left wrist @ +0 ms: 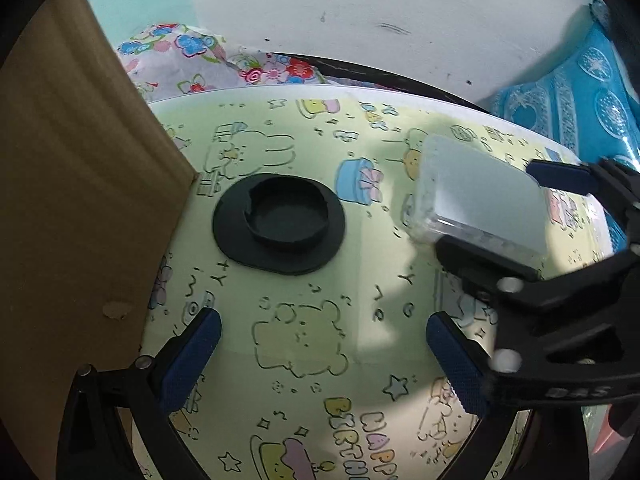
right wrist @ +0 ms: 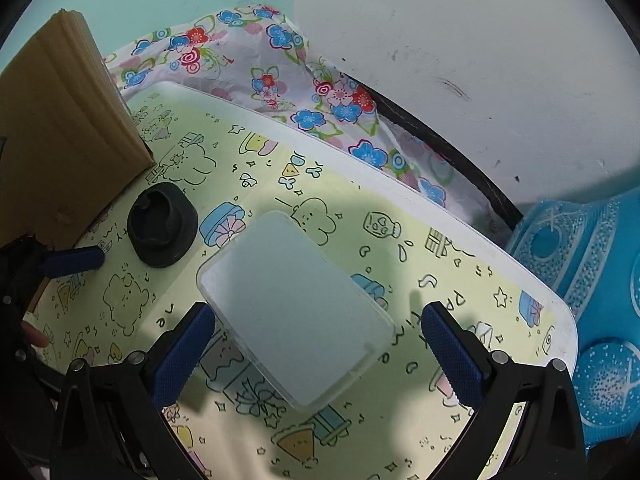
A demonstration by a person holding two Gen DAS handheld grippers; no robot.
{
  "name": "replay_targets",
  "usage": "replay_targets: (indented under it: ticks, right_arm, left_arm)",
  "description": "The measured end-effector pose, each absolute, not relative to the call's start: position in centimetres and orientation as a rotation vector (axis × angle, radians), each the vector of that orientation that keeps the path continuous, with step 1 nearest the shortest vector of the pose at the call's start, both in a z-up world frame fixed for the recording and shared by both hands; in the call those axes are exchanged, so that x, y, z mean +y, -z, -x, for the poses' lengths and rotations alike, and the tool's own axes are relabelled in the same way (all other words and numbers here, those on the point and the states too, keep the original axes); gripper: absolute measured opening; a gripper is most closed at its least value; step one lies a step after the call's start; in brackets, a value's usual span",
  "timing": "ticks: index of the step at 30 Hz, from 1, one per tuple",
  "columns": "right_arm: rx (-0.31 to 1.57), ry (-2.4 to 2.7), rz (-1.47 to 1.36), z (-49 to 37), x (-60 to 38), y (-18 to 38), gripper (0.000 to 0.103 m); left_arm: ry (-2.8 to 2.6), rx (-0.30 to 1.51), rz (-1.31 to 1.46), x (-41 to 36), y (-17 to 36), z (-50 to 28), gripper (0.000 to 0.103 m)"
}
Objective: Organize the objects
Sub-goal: 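Close right gripper on the clear white plastic container and lift it, then close left gripper on the black round rubber cap while right gripper holds container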
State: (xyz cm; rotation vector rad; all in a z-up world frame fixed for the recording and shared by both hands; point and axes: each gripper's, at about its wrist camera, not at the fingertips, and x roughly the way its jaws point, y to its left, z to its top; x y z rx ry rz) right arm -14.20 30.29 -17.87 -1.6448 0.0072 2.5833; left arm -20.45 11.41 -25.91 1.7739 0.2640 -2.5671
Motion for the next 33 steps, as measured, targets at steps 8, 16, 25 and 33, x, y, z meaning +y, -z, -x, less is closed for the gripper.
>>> replay_targets:
  ticks: [8,16,25,33]
  right_arm:
    - [-0.009,-2.562,1.712,14.4,29.4,18.6,0.089]
    - [-0.003,-2.544,1.713,12.9,29.1,18.0,0.07]
    - [0.057,-2.536,1.651,11.1,29.3,16.1,0.066]
    - [0.119,-2.519,1.568,9.5,30.0,14.0,0.064]
  left_arm:
    - [2.571,0.271,-1.779,11.4,25.9,20.2,0.103]
    - [2.574,0.244,-1.782,11.9,25.8,19.7,0.103]
    - [2.567,0.245,-1.725,11.5,24.6,19.1,0.103]
    - [2.549,0.285,-1.674,10.5,24.2,19.2,0.103]
